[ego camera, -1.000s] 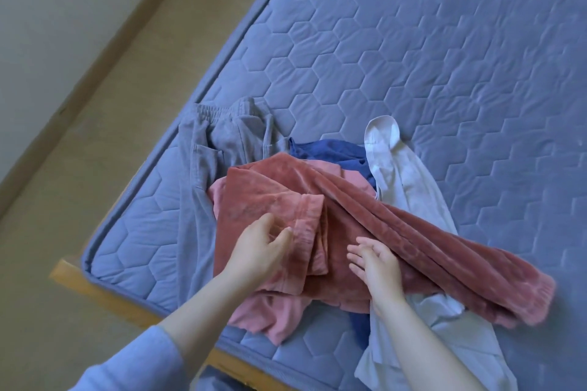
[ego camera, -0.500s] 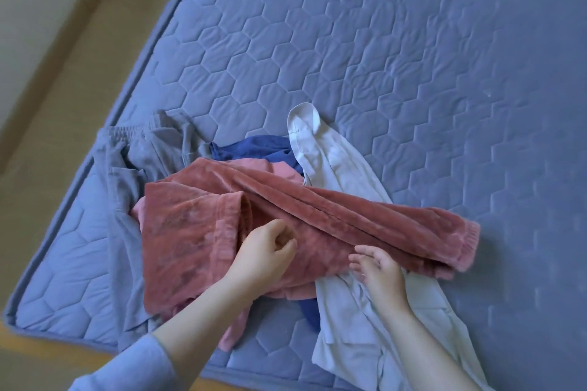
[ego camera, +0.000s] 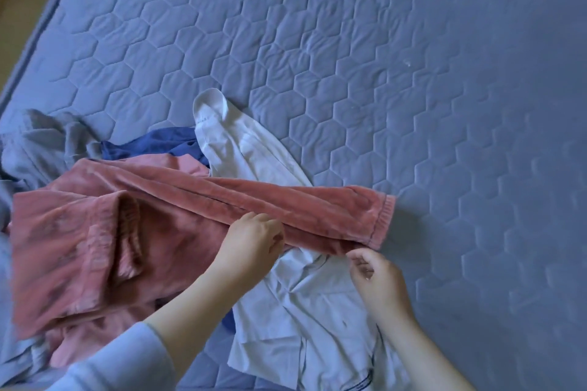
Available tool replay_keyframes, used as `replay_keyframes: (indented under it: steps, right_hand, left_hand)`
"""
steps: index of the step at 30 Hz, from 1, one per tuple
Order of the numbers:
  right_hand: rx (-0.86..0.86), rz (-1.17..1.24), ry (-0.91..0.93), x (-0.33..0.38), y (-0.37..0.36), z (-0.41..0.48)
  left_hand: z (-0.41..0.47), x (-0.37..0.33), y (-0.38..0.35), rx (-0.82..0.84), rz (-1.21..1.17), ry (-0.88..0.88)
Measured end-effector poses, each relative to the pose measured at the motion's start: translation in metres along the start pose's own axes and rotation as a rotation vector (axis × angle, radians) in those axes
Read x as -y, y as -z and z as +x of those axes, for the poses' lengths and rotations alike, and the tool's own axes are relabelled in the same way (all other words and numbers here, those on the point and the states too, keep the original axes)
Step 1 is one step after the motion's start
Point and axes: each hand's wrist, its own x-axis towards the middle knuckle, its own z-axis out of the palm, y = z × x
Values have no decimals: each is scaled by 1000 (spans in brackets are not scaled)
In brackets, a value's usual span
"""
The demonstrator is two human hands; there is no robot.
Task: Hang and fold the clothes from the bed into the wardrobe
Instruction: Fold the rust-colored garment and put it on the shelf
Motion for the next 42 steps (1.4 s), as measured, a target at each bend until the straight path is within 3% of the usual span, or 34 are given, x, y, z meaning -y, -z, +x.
replay_keyframes:
  steps: [8, 16, 23, 26, 30, 33, 36, 42]
  right_hand:
    - [-158, -303, 349, -26, 15, 37]
    - [-40, -383, 271, -39, 4, 62]
    - [-41, -484, 345, -48, 12, 71]
    - [-116, -388, 385, -46, 19, 71]
    - [-341, -6, 210, -27, 33, 73]
    - [-344, 293, 84, -6, 44, 84]
    - [-344, 361, 42, 6, 48, 110]
    - [92, 311, -238, -33, 27, 148]
  left_hand:
    - [41, 5, -40, 26, 251, -6]
    - [69, 25, -43, 55, 384, -30]
    - [83, 27, -41, 83, 276, -53]
    - [80, 27, -35, 39, 148, -41]
    - [79, 26, -24, -34, 50, 1]
    - [88, 25, -11, -110, 0, 12]
    - [103, 29, -2, -172, 9, 20]
    - [136, 37, -13, -122, 45, 132]
